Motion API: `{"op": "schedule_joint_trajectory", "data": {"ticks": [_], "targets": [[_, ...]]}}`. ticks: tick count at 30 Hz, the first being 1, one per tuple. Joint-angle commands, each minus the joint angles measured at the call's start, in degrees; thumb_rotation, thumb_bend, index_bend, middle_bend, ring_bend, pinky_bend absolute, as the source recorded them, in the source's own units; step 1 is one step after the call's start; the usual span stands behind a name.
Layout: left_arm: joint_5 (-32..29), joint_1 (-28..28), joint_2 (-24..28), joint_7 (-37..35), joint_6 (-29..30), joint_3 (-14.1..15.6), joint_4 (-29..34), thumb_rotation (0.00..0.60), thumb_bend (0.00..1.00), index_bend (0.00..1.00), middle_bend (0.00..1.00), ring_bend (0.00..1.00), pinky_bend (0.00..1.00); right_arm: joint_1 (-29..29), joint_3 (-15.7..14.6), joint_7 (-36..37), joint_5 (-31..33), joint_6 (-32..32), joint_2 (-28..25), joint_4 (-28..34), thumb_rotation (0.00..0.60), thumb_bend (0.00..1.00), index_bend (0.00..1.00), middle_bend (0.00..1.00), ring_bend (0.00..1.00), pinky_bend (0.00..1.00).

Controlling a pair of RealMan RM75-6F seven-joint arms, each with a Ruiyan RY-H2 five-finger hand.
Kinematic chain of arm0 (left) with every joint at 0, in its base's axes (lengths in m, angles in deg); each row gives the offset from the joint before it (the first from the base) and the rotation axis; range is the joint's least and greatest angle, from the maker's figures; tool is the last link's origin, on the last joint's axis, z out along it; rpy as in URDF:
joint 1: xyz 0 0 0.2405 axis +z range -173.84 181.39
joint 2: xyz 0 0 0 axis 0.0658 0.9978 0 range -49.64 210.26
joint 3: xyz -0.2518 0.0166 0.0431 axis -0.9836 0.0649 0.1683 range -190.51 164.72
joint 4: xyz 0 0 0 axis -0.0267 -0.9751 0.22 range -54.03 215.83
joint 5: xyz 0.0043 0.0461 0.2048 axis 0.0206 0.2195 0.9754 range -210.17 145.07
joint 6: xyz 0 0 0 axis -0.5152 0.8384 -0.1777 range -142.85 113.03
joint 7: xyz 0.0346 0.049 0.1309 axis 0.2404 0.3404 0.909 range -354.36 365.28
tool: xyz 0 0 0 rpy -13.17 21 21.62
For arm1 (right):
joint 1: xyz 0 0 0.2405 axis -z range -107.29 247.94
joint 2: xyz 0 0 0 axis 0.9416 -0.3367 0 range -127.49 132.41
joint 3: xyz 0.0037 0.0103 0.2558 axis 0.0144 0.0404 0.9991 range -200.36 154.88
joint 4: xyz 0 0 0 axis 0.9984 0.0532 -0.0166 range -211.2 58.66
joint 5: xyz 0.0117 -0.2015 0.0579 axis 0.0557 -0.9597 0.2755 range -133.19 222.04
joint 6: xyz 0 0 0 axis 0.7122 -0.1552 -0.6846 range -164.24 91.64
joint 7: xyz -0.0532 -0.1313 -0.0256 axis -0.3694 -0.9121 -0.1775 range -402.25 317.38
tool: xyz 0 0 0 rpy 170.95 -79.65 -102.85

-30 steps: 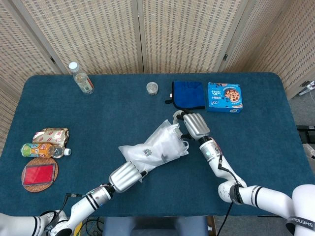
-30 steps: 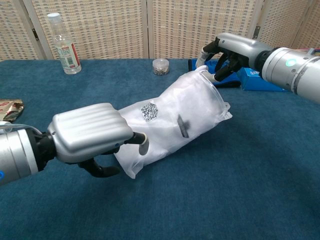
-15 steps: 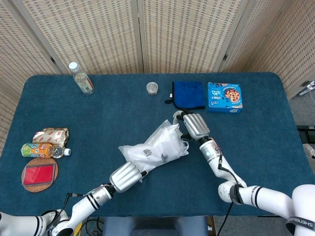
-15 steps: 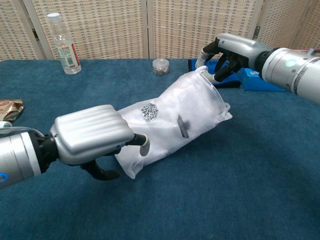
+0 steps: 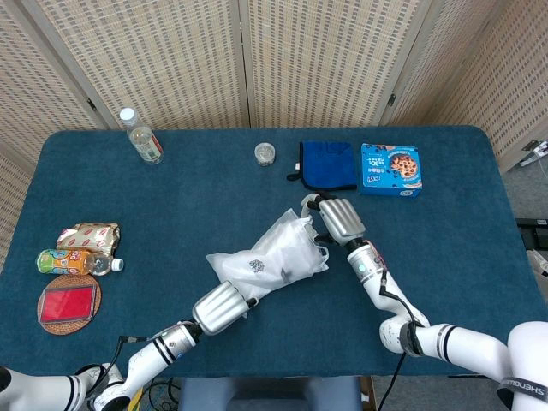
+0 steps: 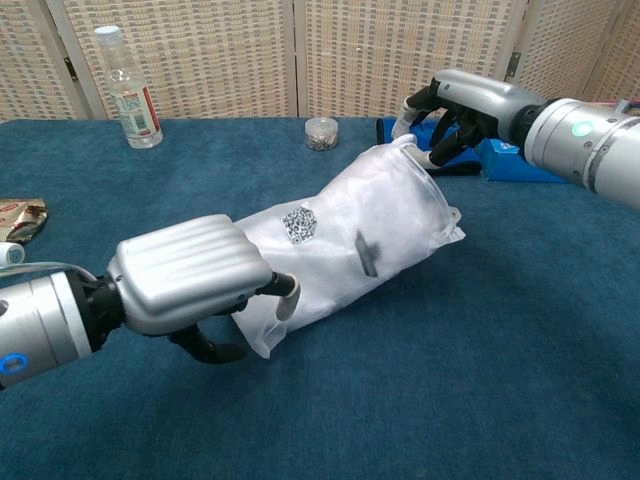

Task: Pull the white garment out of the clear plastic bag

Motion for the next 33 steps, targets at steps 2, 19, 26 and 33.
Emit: {"op": "schedule_joint_trajectory", "data": {"ticks": [2,19,26,33], "targets": [[-0.5,0.2,-0.4,0.0,-0.2,-0.1,-0.7,0.600,0.27,0.42,1.00,1.00,1.00,0.1,0.0,0.0,0.0,-0.1,0.0,0.1,0.600,0.62,0.87,0.30,0.18,0.34],[-1.1,0.5,-2.0,-1.0,-0.2,-0.4,-2.5,0.600,0.27,0.45,1.00,1.00,1.00,0.2,-0.2,0.2,0.1,0.0,0.3,-0.2,0.600,0.62,0.87,0.30,0.18,0.34],[-1.4,0.6,-2.6,-1.4,-0.3,-0.3,-3.0,0.600,0.36,0.47,1.00,1.00,1.00,0.2,-0.2,0.3,0.1,0.1,0.5,-0.4,0.600,0.62,0.87,0.30,0.18,0.34],[-1.4,0.8,-2.8,-1.4,-0.1,-0.2,-3.2,0.600,0.38,0.50,1.00,1.00,1.00,0.2,-0.1,0.3,0.0,0.0,0.5,-0.3,0.600,0.62,0.87,0.30,0.18,0.34]]}}
